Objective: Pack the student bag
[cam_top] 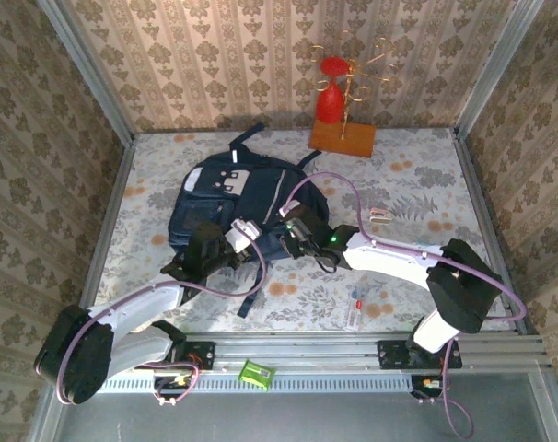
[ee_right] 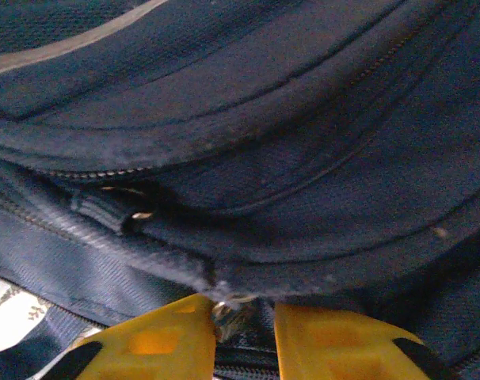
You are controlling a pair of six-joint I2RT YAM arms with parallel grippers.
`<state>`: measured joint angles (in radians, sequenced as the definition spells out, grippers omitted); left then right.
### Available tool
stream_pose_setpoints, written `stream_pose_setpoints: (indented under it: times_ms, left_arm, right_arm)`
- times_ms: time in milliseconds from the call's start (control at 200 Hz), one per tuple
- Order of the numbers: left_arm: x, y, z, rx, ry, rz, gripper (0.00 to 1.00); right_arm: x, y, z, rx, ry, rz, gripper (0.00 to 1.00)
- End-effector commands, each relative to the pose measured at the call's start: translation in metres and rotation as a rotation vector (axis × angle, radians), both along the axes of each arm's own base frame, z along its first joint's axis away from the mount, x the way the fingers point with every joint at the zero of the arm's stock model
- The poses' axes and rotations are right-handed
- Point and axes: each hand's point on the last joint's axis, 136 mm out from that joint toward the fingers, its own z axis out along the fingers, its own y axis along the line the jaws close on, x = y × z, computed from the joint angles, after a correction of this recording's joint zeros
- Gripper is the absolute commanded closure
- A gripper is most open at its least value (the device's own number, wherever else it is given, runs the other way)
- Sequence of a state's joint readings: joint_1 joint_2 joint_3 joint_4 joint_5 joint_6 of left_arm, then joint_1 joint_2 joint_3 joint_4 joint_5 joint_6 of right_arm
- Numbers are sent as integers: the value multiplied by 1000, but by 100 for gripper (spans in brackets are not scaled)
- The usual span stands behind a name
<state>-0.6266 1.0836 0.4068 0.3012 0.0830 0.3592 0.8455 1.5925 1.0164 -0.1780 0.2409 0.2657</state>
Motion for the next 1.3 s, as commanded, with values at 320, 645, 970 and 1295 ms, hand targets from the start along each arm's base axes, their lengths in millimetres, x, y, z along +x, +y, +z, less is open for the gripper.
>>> stream_pose_setpoints:
  times_ms: [320, 645, 970, 1295]
  left_arm:
    - [12, 8, 29, -83, -83, 58, 100]
    - [12, 9, 28, -90, -68, 57, 100]
    - [-38, -50, 56, -19, -166, -244, 25]
    - [-23, -88, 49, 114, -218, -301, 35]
  right_arm:
    - [20, -60, 17, 96, -37, -132, 100]
    - [19, -57, 26, 247, 66, -75, 100]
    - [-36, -17, 67, 425, 130, 201, 100]
    - [-61, -2, 77, 475, 152, 313, 100]
